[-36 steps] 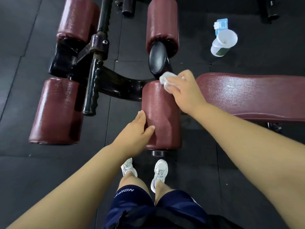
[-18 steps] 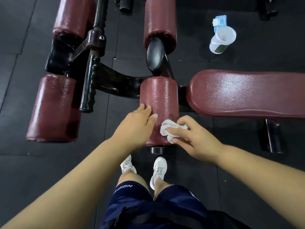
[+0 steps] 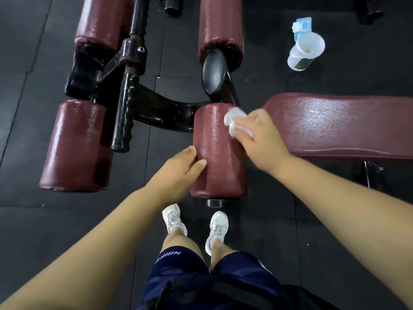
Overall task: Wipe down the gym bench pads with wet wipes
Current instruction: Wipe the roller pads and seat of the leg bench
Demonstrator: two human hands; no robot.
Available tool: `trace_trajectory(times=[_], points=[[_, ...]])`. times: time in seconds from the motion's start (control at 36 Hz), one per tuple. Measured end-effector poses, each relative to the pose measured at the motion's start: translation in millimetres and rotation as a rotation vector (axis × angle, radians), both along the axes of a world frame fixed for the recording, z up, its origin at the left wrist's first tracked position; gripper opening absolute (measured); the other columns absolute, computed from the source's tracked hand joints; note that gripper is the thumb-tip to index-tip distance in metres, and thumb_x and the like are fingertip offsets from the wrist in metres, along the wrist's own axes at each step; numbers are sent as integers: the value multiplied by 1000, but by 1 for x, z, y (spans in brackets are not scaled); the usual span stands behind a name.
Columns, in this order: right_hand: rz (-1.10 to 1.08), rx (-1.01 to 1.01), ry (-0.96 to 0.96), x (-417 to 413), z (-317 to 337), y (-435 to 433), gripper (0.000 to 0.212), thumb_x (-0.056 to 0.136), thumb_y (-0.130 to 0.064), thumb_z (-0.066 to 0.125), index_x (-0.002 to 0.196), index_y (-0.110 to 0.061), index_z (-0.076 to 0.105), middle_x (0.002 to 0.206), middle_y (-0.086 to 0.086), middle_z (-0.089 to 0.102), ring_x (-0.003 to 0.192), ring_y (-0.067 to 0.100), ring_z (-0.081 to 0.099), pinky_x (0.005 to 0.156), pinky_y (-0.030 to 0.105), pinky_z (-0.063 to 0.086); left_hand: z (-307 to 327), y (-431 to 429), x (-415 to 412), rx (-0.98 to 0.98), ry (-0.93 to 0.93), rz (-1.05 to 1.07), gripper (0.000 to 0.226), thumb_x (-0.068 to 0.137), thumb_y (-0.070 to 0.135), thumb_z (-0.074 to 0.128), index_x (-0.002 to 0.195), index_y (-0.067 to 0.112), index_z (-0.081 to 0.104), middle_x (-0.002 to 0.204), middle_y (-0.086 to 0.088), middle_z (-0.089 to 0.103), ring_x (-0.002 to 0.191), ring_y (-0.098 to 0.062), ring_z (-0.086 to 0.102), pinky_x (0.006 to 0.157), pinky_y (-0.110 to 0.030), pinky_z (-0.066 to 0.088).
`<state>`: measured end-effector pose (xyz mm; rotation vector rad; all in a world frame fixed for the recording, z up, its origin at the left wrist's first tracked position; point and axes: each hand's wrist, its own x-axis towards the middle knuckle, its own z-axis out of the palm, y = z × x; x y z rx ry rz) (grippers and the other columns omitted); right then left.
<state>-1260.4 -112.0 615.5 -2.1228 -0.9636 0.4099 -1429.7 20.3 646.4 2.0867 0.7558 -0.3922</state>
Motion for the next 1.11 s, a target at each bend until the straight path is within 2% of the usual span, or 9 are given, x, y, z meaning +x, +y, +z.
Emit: trace_trajectory(times=[0.08,0.17,0.25,0.33,0.5,0.67,0.86,1.03,1.11], points=[[147,19,30,-35,0,-34,20,89,-25,62,104,-15,70,97,7,44,87,15,45,84,10,33,6,-6,6,88,-36,-25,45,98,38,39,133,11,49,143,-1,43,134,-12,35,109,-22,23],[265,-9,43,-55,2,-61,29,90,-35,55,115,-24,64,102,-5,41,87,11,47,81,14,39,15,-18,12,117,-44,-53,54,99,39,37,148,16,30,157,0,20,144,-10,15,110,-19,13],[357,-40,-28,-49,3,-66,25,90,-36,53,113,-29,60,102,-8,38,84,12,45,76,20,41,20,-24,14,117,7,-105,52,101,36,31,149,18,22,159,-1,8,142,-22,23,108,-28,24],[308,-10,-98,-32,-1,-49,30,89,-29,56,111,-14,68,100,5,45,85,14,44,79,17,38,15,-23,11,129,22,-122,51,102,35,29,150,20,20,159,-1,4,139,-27,28,106,-30,27],[12,-3,-91,15,-2,11,15,90,-15,61,100,-7,71,95,7,39,82,10,38,80,1,28,-1,-14,0,-16,-14,5,58,99,41,37,150,22,18,158,5,8,144,-11,17,103,-15,14],[-101,-33,-22,30,3,38,20,96,-24,54,98,-8,67,97,2,36,82,5,40,75,-4,26,-3,-9,-6,-150,-47,93,56,99,43,37,149,25,22,156,11,14,142,-3,16,103,-14,14],[167,2,-31,-34,4,-27,17,91,-26,59,98,-15,71,93,6,42,83,14,43,80,13,34,12,-9,2,6,-75,44,40,101,30,38,131,7,50,143,-2,45,130,-9,38,106,-14,21],[370,-12,-35,-52,2,-67,23,91,-35,54,112,-31,59,98,-4,42,82,14,47,74,22,41,22,-24,14,79,-65,19,45,102,31,34,145,17,36,155,-2,26,142,-16,25,109,-22,20],[321,7,-97,-37,-3,-54,27,89,-32,56,111,-19,66,98,4,46,83,15,45,77,20,39,20,-28,15,132,17,-60,47,103,31,29,148,17,28,158,-4,14,137,-28,32,107,-35,30]])
